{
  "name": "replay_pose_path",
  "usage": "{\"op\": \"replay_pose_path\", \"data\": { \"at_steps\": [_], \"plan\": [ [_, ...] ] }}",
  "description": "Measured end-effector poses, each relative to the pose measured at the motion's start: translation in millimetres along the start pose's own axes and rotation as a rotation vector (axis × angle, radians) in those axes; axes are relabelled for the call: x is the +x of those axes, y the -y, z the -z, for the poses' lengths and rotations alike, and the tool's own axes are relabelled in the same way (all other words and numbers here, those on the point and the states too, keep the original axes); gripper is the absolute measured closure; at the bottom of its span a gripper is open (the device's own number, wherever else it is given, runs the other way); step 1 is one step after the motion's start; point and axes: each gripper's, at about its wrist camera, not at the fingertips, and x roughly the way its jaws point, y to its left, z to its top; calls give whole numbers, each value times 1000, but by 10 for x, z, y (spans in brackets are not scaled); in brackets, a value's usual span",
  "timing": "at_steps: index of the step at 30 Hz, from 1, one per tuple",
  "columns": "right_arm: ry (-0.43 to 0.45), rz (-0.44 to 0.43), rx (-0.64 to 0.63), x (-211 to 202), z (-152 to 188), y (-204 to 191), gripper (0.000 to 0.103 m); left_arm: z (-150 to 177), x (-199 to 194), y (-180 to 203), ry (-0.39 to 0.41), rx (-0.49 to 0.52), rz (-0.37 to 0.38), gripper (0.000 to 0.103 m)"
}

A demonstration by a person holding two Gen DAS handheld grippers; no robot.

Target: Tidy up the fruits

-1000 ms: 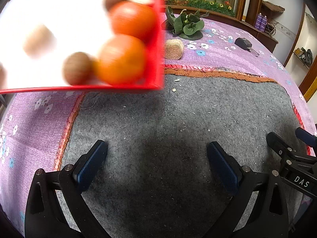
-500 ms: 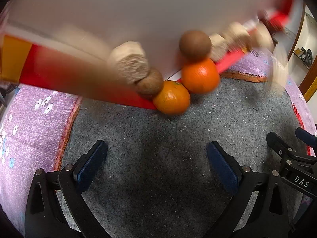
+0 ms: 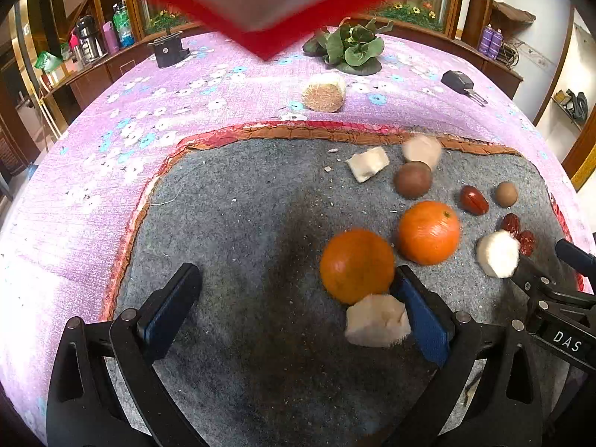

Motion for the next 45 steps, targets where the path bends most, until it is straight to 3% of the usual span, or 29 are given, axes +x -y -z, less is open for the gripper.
{"op": "replay_pose_path", "data": {
  "at_steps": [42,45],
  "plan": [
    [-2,8,9,-3,17,-29,0,-17,-21,12,0,-1,-1,0],
    [-3,-20,-4,-42,35,-11,0,2,-66,-20,-22,41,34,0]
  ]
}}
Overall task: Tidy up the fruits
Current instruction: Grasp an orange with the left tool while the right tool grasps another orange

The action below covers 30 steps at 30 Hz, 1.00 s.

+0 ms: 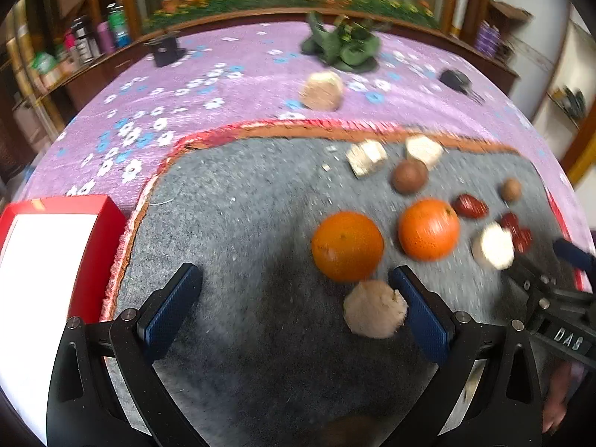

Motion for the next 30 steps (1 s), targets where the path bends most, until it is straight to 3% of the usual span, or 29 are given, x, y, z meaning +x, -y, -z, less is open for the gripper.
{"op": "replay_pose_path", "data": {
  "at_steps": [4,10,13,17,19,20,23,26,28,30],
  "plan": [
    [29,-150,-35,-215,90,27,2,168,-355,-142,71,29,13,0],
    [182,-256,-150,-664,-51,-279,3,329,-1000,-512,229,38,-86,0],
    [182,-245,-206,-610,-190,-588,4,373,-1047,-605,214,83,-145,0],
    [67,-261,-235,-223,-368,-928,38,354,-1066,-672,202,118,-189,0],
    [-14,-253,-225,-48,-373,-1010,39,336,-1111,-673,210,133,-206,0],
    [29,-228,-237,-53,-377,-1039,40,317,-1121,-660,213,141,-206,0],
    [21,-251,-276,-36,-352,-1060,39,238,-1120,-582,210,190,-191,0],
    [35,-218,-386,-27,-247,-1173,39,120,-1015,-448,178,240,-179,0],
    [-41,-257,-406,73,-193,-1204,46,72,-955,-369,159,269,-178,0],
    [-24,-271,-397,53,-226,-1140,58,37,-909,-320,144,286,-183,0]
  ]
}}
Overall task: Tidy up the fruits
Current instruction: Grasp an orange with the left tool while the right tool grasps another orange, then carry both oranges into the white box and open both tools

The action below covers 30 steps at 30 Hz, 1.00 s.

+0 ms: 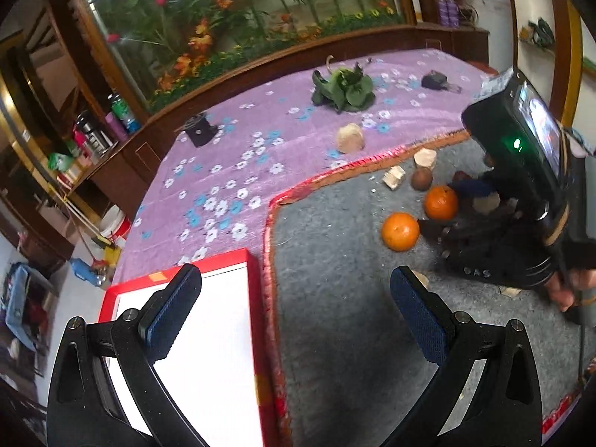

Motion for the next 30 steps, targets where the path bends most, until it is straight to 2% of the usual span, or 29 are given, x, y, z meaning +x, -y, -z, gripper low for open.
{"op": "replay_pose_path", "data": {
  "at_steps": [1,2,4,6,7,10,14,18,20,22,24,27,30],
  "plan": [
    [5,-15,18,-19,-6,55,67,-22,29,14,-9,1,2,0],
    [5,-43,53,-30,-13,130,69,-39,49,27,-16,-1,8,0],
    [2,-137,148,-43,-26,321,69,-90,105,77,-31,-4,39,0],
    [24,-193,219,-130,-26,474,69,-151,182,162,-47,14,55,0],
    [47,-215,246,-194,-22,525,69,-177,217,208,-55,26,58,0],
    [153,-356,389,-438,-1,827,69,-254,330,398,-73,57,75,0],
    [214,-362,481,-535,25,993,69,-360,499,607,-104,69,111,4],
    [227,-357,530,-532,20,1072,69,-413,684,725,-150,65,138,27],
    [236,-361,541,-542,19,1105,69,-409,768,751,-172,48,174,39],
    [234,-360,546,-531,3,1125,69,-377,835,765,-194,34,209,59],
    [230,-361,549,-500,0,1126,69,-357,824,719,-170,-6,243,70],
    [234,-355,537,-503,7,1096,69,-327,770,631,-142,-50,243,70],
    [255,-361,503,-528,6,1025,69,-285,592,499,-99,-98,211,70]
  ]
}}
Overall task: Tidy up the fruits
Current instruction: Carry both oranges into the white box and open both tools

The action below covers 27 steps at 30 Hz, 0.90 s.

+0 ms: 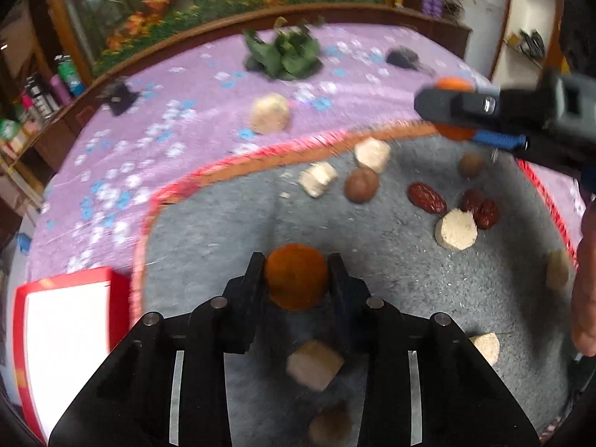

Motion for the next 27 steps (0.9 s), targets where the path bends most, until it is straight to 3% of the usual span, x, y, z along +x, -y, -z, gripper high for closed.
{"op": "replay_pose_path", "data": {
  "at_steps": [6,10,15,22,27],
  "plan": [
    [2,-26,-126,41,147,-276,69,309,-772,-344,164,-109,-114,70],
    [-30,-54,-174,123,298,-459,69,768,-1257,-756,231,-214,-282,70],
    [-110,-103,-232,294,571,-953,69,1251,-1432,-1240,193,-307,-406,70],
    [-230,-246,-406,624,1181,-2123,70,1646,-1476,-1673,163,-409,-465,70],
    [-274,-245,-499,877,1612,-2563,70,1831,-1434,-1810,130,-438,-486,70]
  ]
}}
